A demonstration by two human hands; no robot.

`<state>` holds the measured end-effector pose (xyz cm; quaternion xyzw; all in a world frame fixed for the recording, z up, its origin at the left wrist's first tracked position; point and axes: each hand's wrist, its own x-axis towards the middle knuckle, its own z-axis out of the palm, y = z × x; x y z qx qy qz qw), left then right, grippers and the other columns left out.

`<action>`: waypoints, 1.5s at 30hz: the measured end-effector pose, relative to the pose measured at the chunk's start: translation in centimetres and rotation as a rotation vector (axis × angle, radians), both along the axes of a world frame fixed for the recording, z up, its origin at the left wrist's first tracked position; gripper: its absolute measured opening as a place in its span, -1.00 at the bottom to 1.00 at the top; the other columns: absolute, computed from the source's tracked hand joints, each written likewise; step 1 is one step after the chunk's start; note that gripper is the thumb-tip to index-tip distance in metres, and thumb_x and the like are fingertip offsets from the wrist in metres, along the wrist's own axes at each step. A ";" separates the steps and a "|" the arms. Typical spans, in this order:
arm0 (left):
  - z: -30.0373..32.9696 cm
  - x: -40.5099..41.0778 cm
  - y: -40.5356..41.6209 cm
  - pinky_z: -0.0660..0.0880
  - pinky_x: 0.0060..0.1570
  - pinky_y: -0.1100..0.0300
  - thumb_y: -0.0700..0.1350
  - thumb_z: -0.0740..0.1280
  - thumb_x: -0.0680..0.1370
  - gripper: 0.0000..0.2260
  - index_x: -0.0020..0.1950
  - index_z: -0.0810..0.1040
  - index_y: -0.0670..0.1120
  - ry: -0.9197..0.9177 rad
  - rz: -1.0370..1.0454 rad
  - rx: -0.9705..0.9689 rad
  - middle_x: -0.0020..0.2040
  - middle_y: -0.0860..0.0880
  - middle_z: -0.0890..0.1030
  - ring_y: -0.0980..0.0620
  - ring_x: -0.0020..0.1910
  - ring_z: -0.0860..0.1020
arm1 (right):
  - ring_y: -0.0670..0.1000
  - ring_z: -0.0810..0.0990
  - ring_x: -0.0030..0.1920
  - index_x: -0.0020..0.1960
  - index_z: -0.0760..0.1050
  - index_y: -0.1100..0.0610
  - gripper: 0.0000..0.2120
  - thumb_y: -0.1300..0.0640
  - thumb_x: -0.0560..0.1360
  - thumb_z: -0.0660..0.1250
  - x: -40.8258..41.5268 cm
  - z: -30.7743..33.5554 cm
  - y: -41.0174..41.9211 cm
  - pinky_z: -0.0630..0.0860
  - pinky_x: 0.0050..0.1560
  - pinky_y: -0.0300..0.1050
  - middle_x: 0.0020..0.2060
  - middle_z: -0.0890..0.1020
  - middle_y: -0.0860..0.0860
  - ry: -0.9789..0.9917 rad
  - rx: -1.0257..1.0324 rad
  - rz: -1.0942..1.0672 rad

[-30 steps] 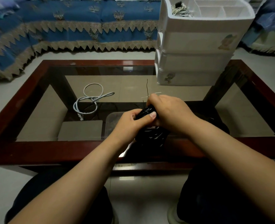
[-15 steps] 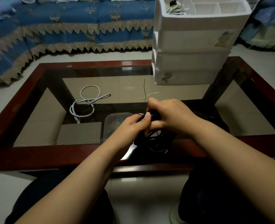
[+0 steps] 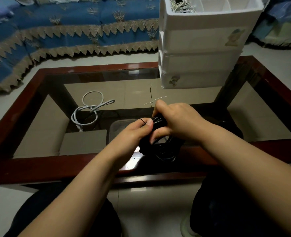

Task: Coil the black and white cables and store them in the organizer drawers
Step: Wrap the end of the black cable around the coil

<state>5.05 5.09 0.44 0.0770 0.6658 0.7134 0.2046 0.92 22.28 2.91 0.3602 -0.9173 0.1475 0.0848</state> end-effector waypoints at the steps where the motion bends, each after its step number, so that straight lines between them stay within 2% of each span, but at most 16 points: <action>1: 0.2 -0.3 -0.3 0.32 -0.29 0.14 0.04 0.20 0.52 -0.78 -0.16 0.54 -0.06 -0.011 -0.033 -0.029 -0.33 -0.05 0.51 -0.04 -0.30 0.42 | 0.14 0.59 -0.35 0.01 0.42 0.18 -0.30 -0.40 0.21 0.33 0.1 -0.1 0.0 0.25 -0.38 -0.18 -0.33 0.63 0.07 0.009 -0.001 0.003; 5: 0.9 -1.2 -1.4 0.42 -0.26 0.17 -0.03 0.24 0.52 -0.72 -0.06 0.57 -0.24 -0.023 -0.169 -0.102 -0.29 -0.13 0.56 -0.03 -0.31 0.49 | 0.09 0.56 -0.41 -0.01 0.39 0.17 -0.28 -0.46 0.21 0.23 0.4 -0.5 -0.2 0.25 -0.43 -0.18 -0.37 0.60 0.04 0.013 0.016 0.034; 7: 0.9 -1.5 -1.6 0.47 -0.18 0.24 -0.05 0.28 0.49 -0.78 -0.13 0.68 -0.12 -0.047 -0.164 -0.109 -0.27 -0.10 0.62 0.03 -0.26 0.55 | 0.08 0.56 -0.37 0.02 0.39 0.17 -0.26 -0.46 0.20 0.22 0.4 -0.5 -0.2 0.29 -0.42 -0.17 -0.34 0.60 0.04 0.004 0.034 0.035; 9: 0.8 -1.6 -1.5 0.48 -0.22 0.26 -0.07 0.31 0.46 -0.81 -0.24 0.69 -0.09 -0.103 -0.147 -0.068 -0.33 -0.09 0.62 0.05 -0.32 0.56 | 0.09 0.56 -0.36 0.03 0.39 0.17 -0.25 -0.46 0.19 0.23 0.3 -0.5 -0.2 0.27 -0.40 -0.16 -0.33 0.61 0.04 0.006 0.040 0.030; 13: 0.2 -1.2 -0.6 0.47 -0.34 0.26 -0.09 0.35 0.43 -0.82 -0.27 0.64 -0.17 -0.176 -0.029 0.032 -0.43 -0.10 0.58 0.04 -0.45 0.54 | 0.13 0.55 -0.42 -0.01 0.40 0.19 -0.26 -0.46 0.18 0.24 0.5 -0.5 0.0 0.18 -0.46 -0.18 -0.40 0.59 0.05 0.034 0.035 0.037; 15: -0.3 -1.1 -0.2 0.48 -0.31 0.29 -0.06 0.33 0.40 -0.81 -0.24 0.65 -0.16 -0.135 0.057 0.023 -0.41 -0.09 0.60 0.06 -0.41 0.56 | 0.10 0.52 -0.47 -0.02 0.40 0.18 -0.27 -0.45 0.20 0.24 0.5 -0.5 0.0 0.12 -0.54 -0.23 -0.44 0.56 0.03 0.043 0.050 0.042; 18: -0.7 -1.2 0.2 0.49 -0.28 0.28 -0.11 0.34 0.46 -0.84 -0.24 0.66 -0.13 -0.150 0.140 0.040 -0.37 -0.09 0.62 0.04 -0.36 0.58 | 0.08 0.50 -0.50 -0.01 0.40 0.16 -0.29 -0.46 0.21 0.22 0.4 -0.5 0.0 0.10 -0.53 -0.29 -0.46 0.53 0.01 0.059 0.069 0.030; 22: -0.9 -1.4 0.5 0.49 -0.31 0.28 -0.11 0.35 0.45 -0.88 -0.18 0.60 -0.16 -0.222 0.168 0.071 -0.35 -0.07 0.62 0.03 -0.35 0.58 | 0.09 0.57 -0.40 0.12 0.37 0.15 -0.20 -0.49 0.20 0.17 0.2 -0.9 0.1 0.30 -0.48 -0.17 -0.31 0.62 0.03 0.065 0.108 0.013; 25: -0.9 -1.6 0.6 0.49 -0.25 0.26 -0.09 0.39 0.36 -0.71 -0.02 0.56 -0.24 -0.249 0.183 0.097 -0.29 -0.07 0.62 0.03 -0.30 0.58 | 0.09 0.59 -0.35 0.17 0.34 0.14 -0.19 -0.48 0.20 0.17 0.2 -0.8 0.0 0.35 -0.43 -0.14 -0.25 0.63 0.04 0.045 0.124 0.007; 27: -0.8 -1.6 0.6 0.48 -0.24 0.27 -0.15 0.37 0.42 -0.78 0.00 0.56 -0.25 -0.244 0.192 0.074 -0.29 -0.06 0.62 0.04 -0.28 0.57 | 0.08 0.59 -0.33 0.18 0.30 0.10 -0.20 -0.49 0.20 0.16 0.2 -0.9 0.1 0.39 -0.41 -0.13 -0.23 0.64 0.03 0.044 0.131 0.009; 29: -0.8 -1.6 0.5 0.44 -0.22 0.24 -0.21 0.34 0.48 -0.91 -0.11 0.62 -0.21 -0.220 0.208 0.025 -0.30 -0.05 0.62 0.02 -0.26 0.55 | 0.07 0.59 -0.36 0.14 0.25 0.07 -0.23 -0.50 0.21 0.16 0.3 -1.0 0.0 0.38 -0.44 -0.13 -0.26 0.64 0.01 0.069 0.113 0.026; 32: -0.8 -2.1 -0.1 0.42 -0.20 0.19 -0.25 0.36 0.48 -0.84 -0.26 0.68 -0.10 -0.126 0.222 -0.076 -0.35 -0.04 0.63 -0.01 -0.26 0.54 | 0.09 0.60 -0.35 0.12 0.17 0.02 -0.24 -0.51 0.19 0.17 0.3 -1.2 -0.1 0.42 -0.44 -0.09 -0.27 0.64 0.01 0.078 0.092 0.031; 34: -0.5 -2.4 -0.3 0.49 -0.20 0.27 -0.27 0.39 0.48 -0.87 -0.25 0.65 -0.12 -0.072 0.209 -0.154 -0.35 -0.01 0.63 0.08 -0.27 0.58 | 0.10 0.60 -0.35 0.17 0.18 0.04 -0.20 -0.51 0.18 0.17 0.3 -1.2 -0.1 0.47 -0.43 -0.06 -0.27 0.64 0.02 0.079 0.102 0.031; 37: -0.2 -2.6 -0.5 0.48 -0.25 0.41 -0.26 0.40 0.48 -0.86 -0.28 0.61 -0.11 0.011 0.149 -0.260 -0.34 0.00 0.62 0.19 -0.31 0.59 | 0.09 0.63 -0.32 0.25 0.15 0.05 -0.13 -0.53 0.18 0.14 0.5 -1.3 -0.1 0.53 -0.38 -0.01 -0.24 0.66 0.02 0.071 0.115 0.040; 41: 0.2 -3.0 -1.1 0.47 -0.09 0.30 -0.23 0.41 0.48 -0.89 -0.25 0.63 -0.10 0.047 0.032 -0.338 -0.31 0.02 0.66 0.16 -0.22 0.63 | 0.05 0.60 -0.33 0.27 0.06 0.00 -0.13 -0.52 0.18 0.16 0.6 -1.3 -0.1 0.54 -0.36 -0.01 -0.25 0.64 0.00 0.044 0.132 0.058; 45: 1.1 -3.2 -1.2 0.50 -0.14 0.36 -0.27 0.38 0.50 -0.90 -0.15 0.64 -0.09 0.124 -0.060 -0.386 -0.28 0.03 0.66 0.20 -0.22 0.62 | 0.00 0.50 -0.46 0.25 0.09 0.03 -0.14 -0.50 0.19 0.19 1.1 -0.8 -0.1 0.35 -0.51 -0.16 -0.41 0.56 -0.02 0.052 0.111 0.078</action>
